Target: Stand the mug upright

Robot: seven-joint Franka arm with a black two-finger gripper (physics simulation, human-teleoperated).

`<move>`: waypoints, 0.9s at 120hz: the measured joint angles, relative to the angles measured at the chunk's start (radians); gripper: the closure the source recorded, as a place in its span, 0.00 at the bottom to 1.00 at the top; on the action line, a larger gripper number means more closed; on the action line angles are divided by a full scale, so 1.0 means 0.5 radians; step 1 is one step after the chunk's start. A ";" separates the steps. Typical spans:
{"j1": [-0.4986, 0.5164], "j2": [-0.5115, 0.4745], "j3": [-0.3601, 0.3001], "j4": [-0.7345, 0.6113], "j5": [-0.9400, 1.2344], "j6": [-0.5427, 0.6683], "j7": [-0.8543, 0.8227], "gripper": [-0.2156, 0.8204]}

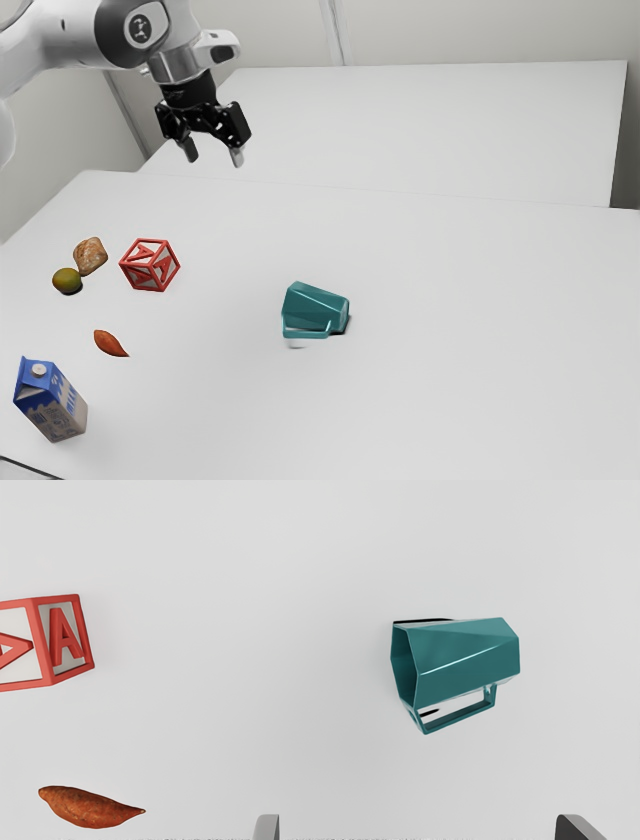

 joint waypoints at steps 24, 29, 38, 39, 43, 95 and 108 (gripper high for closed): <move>0.035 -0.020 0.000 -0.004 -0.004 -0.049 -0.066 0.21; 0.046 -0.025 -0.001 -0.012 -0.005 -0.059 -0.077 0.21; 0.063 -0.054 0.002 -0.107 -0.031 -0.068 -0.097 0.21; 0.065 -0.057 0.002 -0.119 -0.035 -0.068 -0.099 0.21; 0.070 -0.070 0.006 -0.162 -0.052 -0.070 -0.106 0.21; 0.298 -0.247 0.014 -0.938 -0.798 0.379 0.322 0.21; 0.289 -0.241 0.014 -1.092 -0.985 0.546 0.520 0.21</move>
